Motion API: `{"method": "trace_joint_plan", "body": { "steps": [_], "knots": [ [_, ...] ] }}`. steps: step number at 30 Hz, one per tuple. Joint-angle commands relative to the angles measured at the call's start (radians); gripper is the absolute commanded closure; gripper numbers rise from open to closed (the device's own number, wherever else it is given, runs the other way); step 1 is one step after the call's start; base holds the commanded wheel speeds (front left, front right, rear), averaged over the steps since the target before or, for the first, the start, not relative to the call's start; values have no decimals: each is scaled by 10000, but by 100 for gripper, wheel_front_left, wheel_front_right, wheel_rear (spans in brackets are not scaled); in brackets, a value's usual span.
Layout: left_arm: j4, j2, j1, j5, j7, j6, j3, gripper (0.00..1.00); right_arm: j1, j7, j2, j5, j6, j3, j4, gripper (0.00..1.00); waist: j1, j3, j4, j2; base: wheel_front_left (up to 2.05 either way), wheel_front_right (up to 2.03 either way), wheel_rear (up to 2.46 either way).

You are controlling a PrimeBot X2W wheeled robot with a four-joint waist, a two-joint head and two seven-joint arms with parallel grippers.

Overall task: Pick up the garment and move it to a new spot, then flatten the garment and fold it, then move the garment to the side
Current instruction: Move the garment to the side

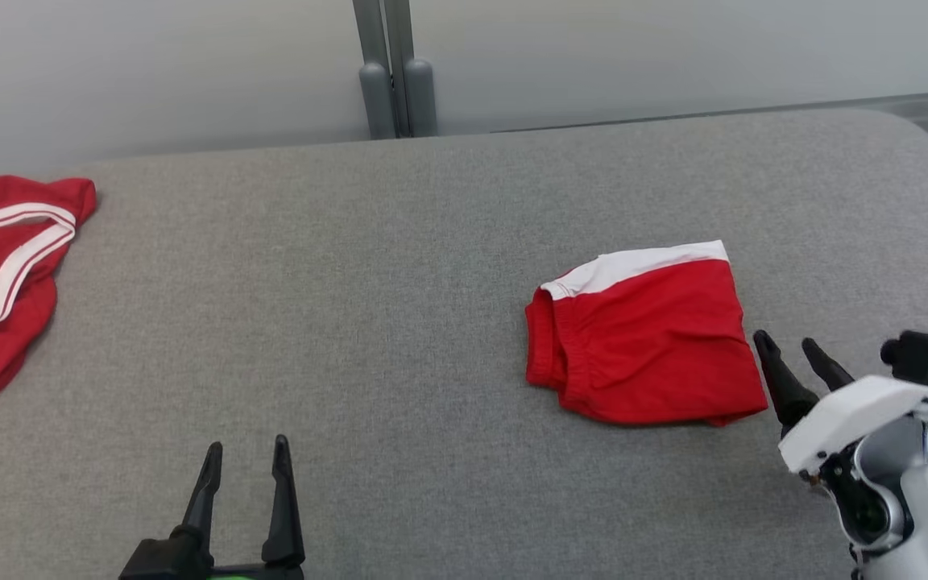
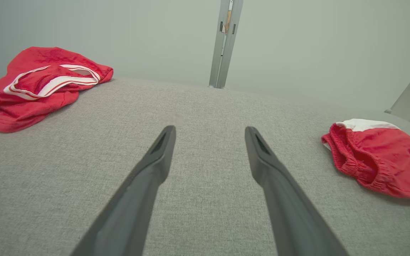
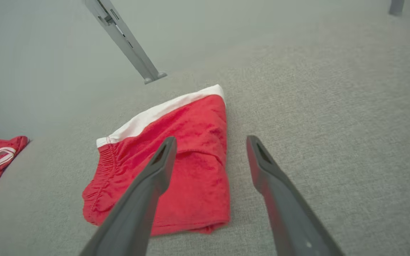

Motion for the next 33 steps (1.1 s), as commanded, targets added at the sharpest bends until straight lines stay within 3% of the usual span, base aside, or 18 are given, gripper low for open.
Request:
{"method": "trace_joint_plan", "body": {
  "steps": [1, 8, 15, 16, 17, 18, 24, 27, 33],
  "knots": [
    [37, 32, -233, 47, -31, 60, -117, 0, -402, 679, -84, 254, 1, -7, 255, 0, 0, 584, 269, 0, 0, 0, 0],
    [217, 34, -666, -13, -31, 84, -734, 0, -2227, 2753, -129, 242, 3, -829, 1941, 0, 0, 1150, 890, 0, 0, 0, 0],
    [200, 34, -916, -159, -31, 293, -1046, 0, -2890, 4011, -339, 51, 3, -749, 2931, 0, 0, 1457, 1267, 0, 0, 0, 0],
    [167, 33, -953, -157, -31, 319, -1041, 0, -3019, 4049, -350, 51, 3, -735, 3023, 53, 0, 1516, 1261, 0, 0, 0, 0],
    [153, 34, -970, -156, -31, 333, -1027, 0, -3099, 4027, -322, 115, 3, -813, 3082, 66, 0, 1553, 1247, 0, 0, 0, 0],
    [129, 33, -1009, -152, -31, 359, -994, 0, -3220, 3999, -298, 193, 3, -894, 3129, 100, 0, 1623, 1214, 0, 0, 0, 0],
    [-117, 33, -1283, 59, -20, 371, -689, 0, -3983, 3871, -671, 187, 1, -966, 2972, 100, 0, 2297, 329, 0, 0, 0, 0],
    [-189, 34, -1415, 318, -19, 285, -517, 0, -4372, 3721, -830, 87, 3, -852, 2940, 100, 0, 2757, -586, 0, 0, 0, 0],
    [-94, 39, -2061, 1157, -19, -202, -272, 0, -4999, 3154, -1437, -36, 1, -964, 3117, 100, 0, 3841, -1932, 0, 0, 0, 0]
  ]
}}
